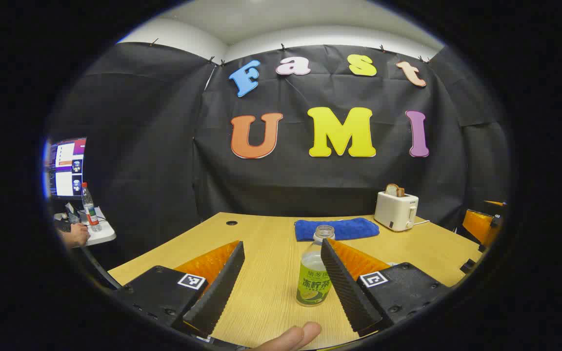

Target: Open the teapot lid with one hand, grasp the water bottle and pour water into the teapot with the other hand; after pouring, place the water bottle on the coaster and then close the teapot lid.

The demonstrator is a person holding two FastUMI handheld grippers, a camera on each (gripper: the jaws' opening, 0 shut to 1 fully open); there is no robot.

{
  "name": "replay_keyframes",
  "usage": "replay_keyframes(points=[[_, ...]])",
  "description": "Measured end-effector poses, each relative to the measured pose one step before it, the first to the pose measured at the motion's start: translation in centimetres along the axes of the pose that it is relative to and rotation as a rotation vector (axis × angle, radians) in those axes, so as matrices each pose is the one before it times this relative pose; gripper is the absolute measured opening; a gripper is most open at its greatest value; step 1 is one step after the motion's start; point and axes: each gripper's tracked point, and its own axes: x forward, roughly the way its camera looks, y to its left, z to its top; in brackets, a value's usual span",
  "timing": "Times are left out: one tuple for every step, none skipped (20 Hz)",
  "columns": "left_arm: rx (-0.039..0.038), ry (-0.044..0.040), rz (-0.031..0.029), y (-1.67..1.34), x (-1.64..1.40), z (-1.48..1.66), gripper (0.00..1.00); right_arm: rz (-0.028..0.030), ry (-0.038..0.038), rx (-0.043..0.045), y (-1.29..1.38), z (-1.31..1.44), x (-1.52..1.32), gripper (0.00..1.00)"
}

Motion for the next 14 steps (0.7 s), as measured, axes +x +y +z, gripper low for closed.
replay_keyframes(points=[[0.00029, 0.00089, -0.00135, -0.085, 0.057, -0.057, 0.98, -0.00033, 0.00466, -0.00523, 0.018, -0.287, 0.112, 0.96], [0.00471, -0.00204, -0.00586, -0.160, -0.120, 0.094, 0.98, 0.00108, 0.00604, -0.00390, 0.095, -0.347, 0.113, 0.97], [0.00955, -0.00141, -0.00426, -0.097, -0.076, 0.036, 0.98, 0.00348, 0.00639, 0.00107, 0.101, -0.189, 0.161, 0.96], [0.01059, 0.00190, -0.00333, -0.103, -0.026, -0.184, 0.98, 0.00525, 0.00420, 0.00227, 0.061, -0.228, 0.047, 0.96], [0.00798, 0.00081, -0.00195, -0.159, -0.023, -0.016, 0.98, -0.00110, 0.00199, 0.00193, -0.085, -0.136, 0.067, 0.96], [0.00463, -0.00123, -0.00420, -0.332, -0.019, -0.002, 0.98, -0.00476, 0.00539, 0.00095, -0.109, -0.319, 0.113, 0.96], [0.00436, -0.00160, -0.00763, -0.311, 0.016, 0.015, 0.99, 0.00197, 0.00573, 0.00109, 0.019, -0.140, 0.027, 0.97], [0.00383, -0.00097, -0.00260, -0.236, -0.013, 0.012, 0.98, 0.00344, 0.00627, 0.00173, 0.123, -0.170, 0.063, 0.96], [0.00101, -0.00016, 0.00059, -0.026, 0.004, 0.055, 0.98, 0.00230, 0.00165, 0.00005, 0.030, -0.008, -0.006, 0.96], [-0.00309, -0.00052, -0.00231, 0.051, -0.064, -0.090, 0.98, -0.00015, -0.00120, -0.00360, -0.105, 0.056, 0.037, 0.97], [-0.00442, -0.00070, -0.00650, -0.191, 0.013, 0.003, 0.99, -0.00313, -0.00067, -0.00478, -0.087, 0.002, 0.011, 0.97], [-0.00515, -0.00325, -0.00529, -0.061, -0.011, 0.062, 0.99, -0.00032, -0.00095, -0.00364, -0.022, -0.134, -0.002, 0.96], [-0.00462, -0.00005, 0.00057, 0.025, 0.046, 0.042, 0.99, 0.00100, -0.00030, -0.00243, 0.039, 0.001, 0.018, 0.96], [-0.00283, -0.00098, 0.00311, 0.107, 0.091, -0.065, 0.99, -0.00013, -0.00022, -0.00183, -0.065, -0.113, 0.089, 0.96]])
